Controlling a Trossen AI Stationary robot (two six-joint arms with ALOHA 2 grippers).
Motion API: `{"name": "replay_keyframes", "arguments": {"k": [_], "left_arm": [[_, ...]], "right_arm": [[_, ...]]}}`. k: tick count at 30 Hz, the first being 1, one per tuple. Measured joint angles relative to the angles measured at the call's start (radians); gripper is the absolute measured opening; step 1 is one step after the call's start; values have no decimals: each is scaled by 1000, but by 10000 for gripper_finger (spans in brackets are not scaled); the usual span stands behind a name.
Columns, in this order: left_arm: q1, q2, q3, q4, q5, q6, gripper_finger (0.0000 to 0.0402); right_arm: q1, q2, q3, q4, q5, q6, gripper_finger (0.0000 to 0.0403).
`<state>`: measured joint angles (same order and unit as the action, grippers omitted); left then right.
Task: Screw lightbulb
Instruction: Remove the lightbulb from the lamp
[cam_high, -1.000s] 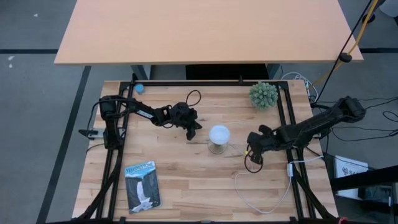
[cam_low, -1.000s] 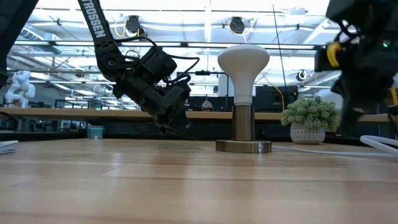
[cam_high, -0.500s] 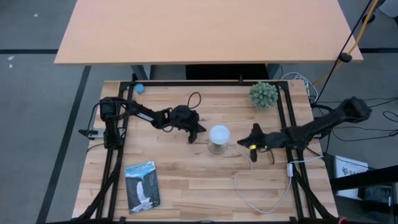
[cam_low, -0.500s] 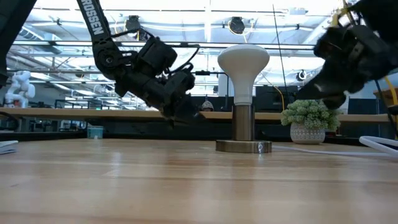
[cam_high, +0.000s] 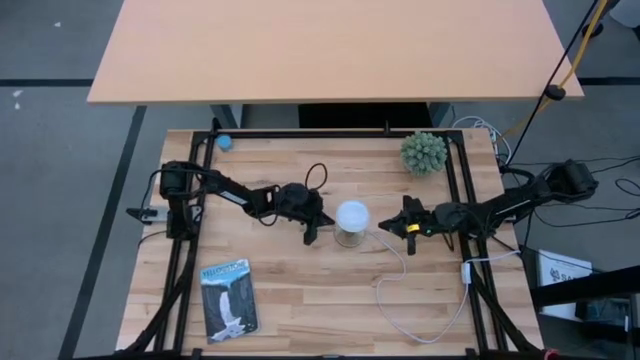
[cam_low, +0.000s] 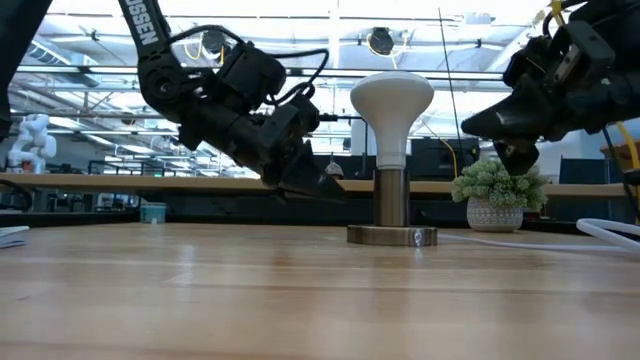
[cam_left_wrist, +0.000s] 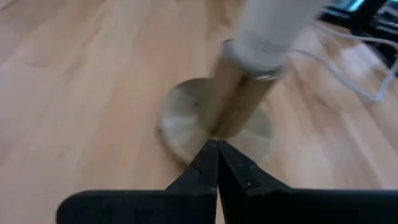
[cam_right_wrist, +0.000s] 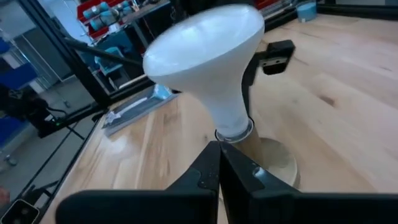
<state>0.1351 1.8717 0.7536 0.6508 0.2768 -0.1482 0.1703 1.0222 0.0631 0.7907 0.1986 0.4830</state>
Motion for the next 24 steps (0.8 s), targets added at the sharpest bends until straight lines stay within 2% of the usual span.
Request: {"name": "replay_keyframes", "arguments": {"k": [3,8,15,18,21,24], "left_arm": [[-21,0,0,32,-35,1,9],[-50,0,0,34,-212,1,62],[-109,0,0,33,-494,-3,196],[-126,0,0,50,-664,4,248],[-125,0,0,56,-697,4,278],[-125,0,0,46,-698,4,289]], "right_arm": [[0,4,0,-12,2,17,0],[1,11,-1,-21,3,54,0],[2,13,0,-18,3,72,0],[2,13,0,-18,3,74,0],[2,13,0,-18,3,74,0],[2,13,0,-18,2,74,0]]}}
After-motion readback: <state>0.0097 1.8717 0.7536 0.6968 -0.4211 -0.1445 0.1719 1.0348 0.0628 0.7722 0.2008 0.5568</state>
